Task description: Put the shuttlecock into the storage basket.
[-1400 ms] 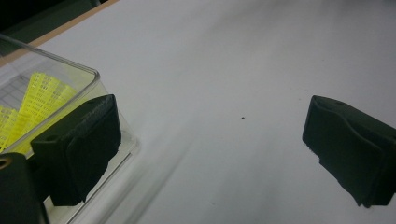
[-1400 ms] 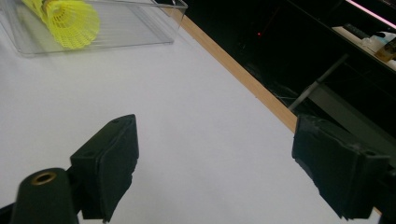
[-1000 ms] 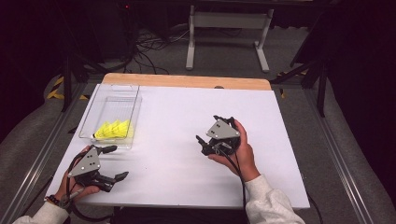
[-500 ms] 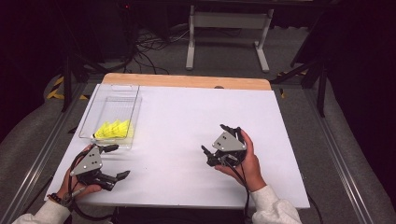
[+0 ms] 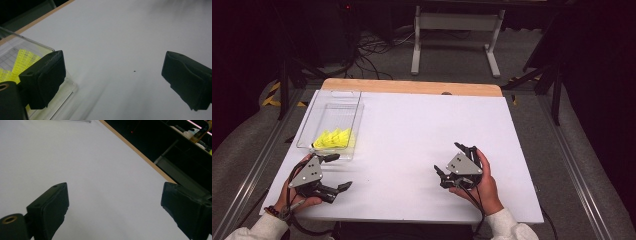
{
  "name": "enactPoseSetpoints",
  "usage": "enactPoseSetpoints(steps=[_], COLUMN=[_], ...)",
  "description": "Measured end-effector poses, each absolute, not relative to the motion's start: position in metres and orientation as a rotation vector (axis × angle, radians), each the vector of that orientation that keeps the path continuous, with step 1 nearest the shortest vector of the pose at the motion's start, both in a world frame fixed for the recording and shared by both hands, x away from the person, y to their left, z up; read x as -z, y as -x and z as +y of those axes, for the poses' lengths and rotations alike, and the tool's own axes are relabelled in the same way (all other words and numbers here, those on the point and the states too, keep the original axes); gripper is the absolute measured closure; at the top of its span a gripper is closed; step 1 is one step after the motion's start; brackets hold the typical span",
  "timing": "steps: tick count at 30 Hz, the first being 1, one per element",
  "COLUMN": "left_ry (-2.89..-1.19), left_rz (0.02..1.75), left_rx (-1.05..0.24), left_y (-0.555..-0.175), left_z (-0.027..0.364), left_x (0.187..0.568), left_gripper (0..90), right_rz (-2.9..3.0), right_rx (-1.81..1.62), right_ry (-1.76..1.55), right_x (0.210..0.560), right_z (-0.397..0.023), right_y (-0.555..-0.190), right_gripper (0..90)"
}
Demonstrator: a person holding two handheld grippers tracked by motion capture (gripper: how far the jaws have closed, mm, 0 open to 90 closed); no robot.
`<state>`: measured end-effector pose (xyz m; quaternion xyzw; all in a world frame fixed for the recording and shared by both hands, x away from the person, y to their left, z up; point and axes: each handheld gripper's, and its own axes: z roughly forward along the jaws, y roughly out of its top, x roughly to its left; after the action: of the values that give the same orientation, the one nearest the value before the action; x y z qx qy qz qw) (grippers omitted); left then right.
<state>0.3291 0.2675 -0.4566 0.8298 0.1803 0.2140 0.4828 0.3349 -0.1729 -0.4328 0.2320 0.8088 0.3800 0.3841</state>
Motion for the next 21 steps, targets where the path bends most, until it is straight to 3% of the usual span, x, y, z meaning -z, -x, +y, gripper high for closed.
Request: enactPoseSetpoints(steps=[21], left_ry=[-1.979], left_rz=[0.456], left_rx=[-0.553], left_y=[-0.331], left_z=[0.268], left_x=[0.455], left_gripper=[5.7], right_rz=[2.066], right_rx=[-1.020], right_ry=[-0.706], right_x=[0.459], right_z=[-0.224], right_y=[-0.310], right_gripper=[8.4])
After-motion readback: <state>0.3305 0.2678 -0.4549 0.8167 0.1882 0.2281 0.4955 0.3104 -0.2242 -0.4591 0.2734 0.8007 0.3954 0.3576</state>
